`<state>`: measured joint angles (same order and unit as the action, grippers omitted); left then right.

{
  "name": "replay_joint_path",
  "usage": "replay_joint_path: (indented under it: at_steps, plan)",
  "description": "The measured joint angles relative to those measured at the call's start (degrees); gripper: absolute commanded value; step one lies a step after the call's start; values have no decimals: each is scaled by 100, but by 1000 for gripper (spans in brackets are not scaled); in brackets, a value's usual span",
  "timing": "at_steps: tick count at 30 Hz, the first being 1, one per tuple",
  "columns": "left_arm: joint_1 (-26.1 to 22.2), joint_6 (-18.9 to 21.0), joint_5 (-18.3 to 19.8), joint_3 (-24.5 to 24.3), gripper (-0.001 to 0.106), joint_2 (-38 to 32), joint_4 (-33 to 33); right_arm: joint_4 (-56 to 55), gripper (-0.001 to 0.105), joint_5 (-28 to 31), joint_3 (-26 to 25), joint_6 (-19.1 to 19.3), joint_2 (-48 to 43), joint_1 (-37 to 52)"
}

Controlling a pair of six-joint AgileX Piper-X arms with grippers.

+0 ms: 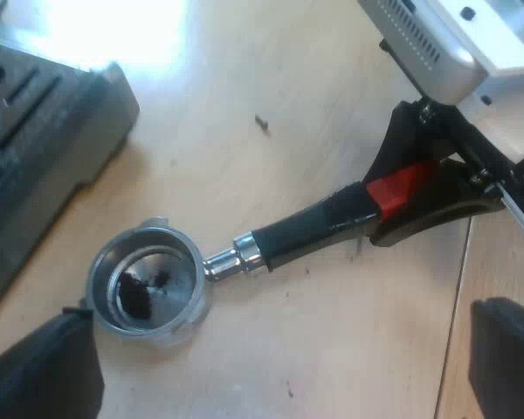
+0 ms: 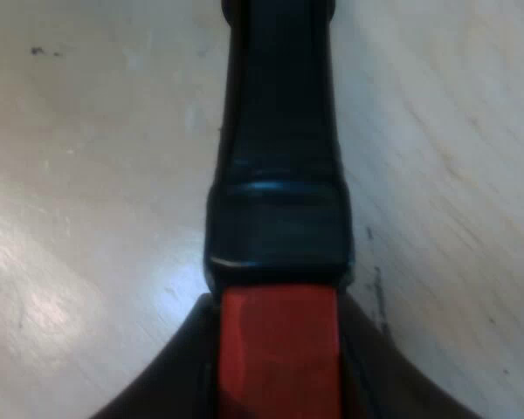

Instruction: Grind coffee beans and then tamp

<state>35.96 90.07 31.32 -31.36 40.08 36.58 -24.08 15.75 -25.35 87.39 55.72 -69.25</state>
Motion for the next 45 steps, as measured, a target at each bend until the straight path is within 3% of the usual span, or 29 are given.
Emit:
replay_joint_path:
  at_steps: [14,16,21,23,28,34,40,45]
  plan:
    - [0,0,-228,0,87,554,-86,1111,0,72,0,-3,1075,0]
    - [0,0,-228,0,87,554,-81,1167,8,48,0,-3,1138,0]
    - [0,0,-228,0,87,554,-81,1244,52,-22,0,-22,1235,0]
    - [0,0,-228,0,87,554,-81,1244,57,-53,0,-20,1232,0]
    - [0,0,-228,0,87,554,-81,1121,58,-55,-12,-20,1232,0]
    - [0,0,30,0,87,554,235,381,65,-108,-243,-130,1232,0]
    - [0,0,29,0,87,462,523,-933,65,-122,-710,-129,1220,0]
    - [0,0,19,-73,87,-59,929,-1812,65,-131,-1225,-129,1104,0]
